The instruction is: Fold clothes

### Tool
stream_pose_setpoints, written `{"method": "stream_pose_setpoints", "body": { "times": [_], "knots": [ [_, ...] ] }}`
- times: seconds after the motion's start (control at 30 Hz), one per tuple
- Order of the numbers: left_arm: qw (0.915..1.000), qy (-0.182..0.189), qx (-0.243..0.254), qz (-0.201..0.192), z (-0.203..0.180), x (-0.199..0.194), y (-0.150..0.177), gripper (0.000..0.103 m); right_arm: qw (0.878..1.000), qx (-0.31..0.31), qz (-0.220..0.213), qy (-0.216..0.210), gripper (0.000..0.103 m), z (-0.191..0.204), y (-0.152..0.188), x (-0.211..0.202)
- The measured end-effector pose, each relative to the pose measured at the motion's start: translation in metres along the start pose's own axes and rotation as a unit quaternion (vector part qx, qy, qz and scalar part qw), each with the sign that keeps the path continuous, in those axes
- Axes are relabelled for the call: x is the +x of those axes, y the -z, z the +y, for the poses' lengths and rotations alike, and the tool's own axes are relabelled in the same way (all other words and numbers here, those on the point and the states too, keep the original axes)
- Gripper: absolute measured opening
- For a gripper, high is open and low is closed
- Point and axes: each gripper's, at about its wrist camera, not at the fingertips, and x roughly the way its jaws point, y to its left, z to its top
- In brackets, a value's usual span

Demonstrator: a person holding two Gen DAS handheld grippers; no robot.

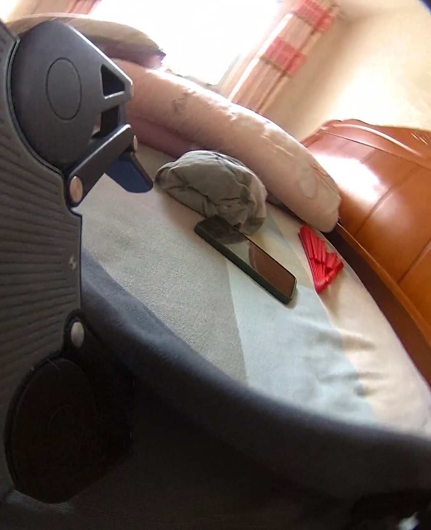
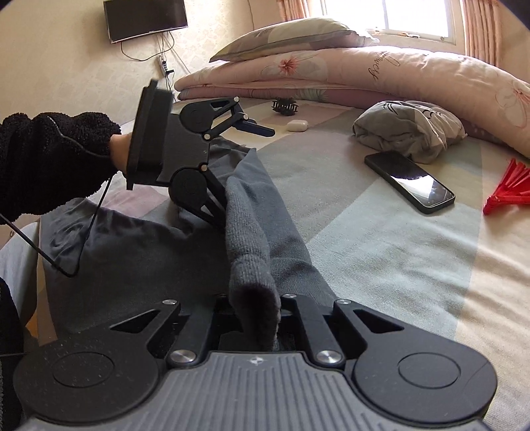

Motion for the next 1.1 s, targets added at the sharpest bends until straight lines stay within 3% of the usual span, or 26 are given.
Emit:
{"method": "stream_pose_setpoints", "body": {
  "times": [0.1,0.27,0.37,0.43,0.53,0.57,0.6,0.67,0.77,1.1],
  "knots": [
    [0.9984,0.007,0.055,-0.006,-0.005,-0.002,0.006,0.065,1.0,0.0,0.002,0.001,0.009,0.0,0.0,0.001],
    [0.9879,0.008,0.153,-0.022,-0.007,0.002,0.021,0.065,1.0,0.003,0.002,0.0,0.01,0.0,0.002,0.001],
    [0.9811,0.023,0.188,-0.038,-0.008,0.004,0.025,0.058,1.0,0.004,0.002,0.0,0.01,0.0,0.003,0.001],
    [0.9768,0.031,0.207,-0.045,-0.013,0.005,0.028,0.05,1.0,0.005,0.004,0.0,0.01,0.001,0.004,0.001],
    [0.9737,0.047,0.218,-0.048,-0.021,0.005,0.033,0.025,1.0,0.007,0.006,0.003,0.01,0.001,0.005,0.001],
    [0.9726,0.052,0.221,-0.049,-0.024,0.005,0.035,0.006,1.0,0.009,0.006,0.005,0.01,0.001,0.005,0.0],
    [0.9718,0.053,0.225,-0.048,-0.029,0.005,0.037,0.0,1.0,0.011,0.006,0.007,0.01,0.0,0.005,0.0],
    [0.9719,0.041,0.228,-0.042,-0.035,0.004,0.036,0.0,1.0,0.014,0.005,0.011,0.01,-0.001,0.006,-0.001],
    [0.9796,0.055,0.192,-0.022,-0.026,0.001,0.025,0.0,1.0,0.02,0.004,0.017,0.01,-0.002,0.006,-0.002],
    [0.9832,0.058,0.173,-0.005,-0.014,-0.048,0.005,0.0,0.998,0.047,-0.024,0.03,0.011,-0.008,0.007,-0.02]
  ]
}}
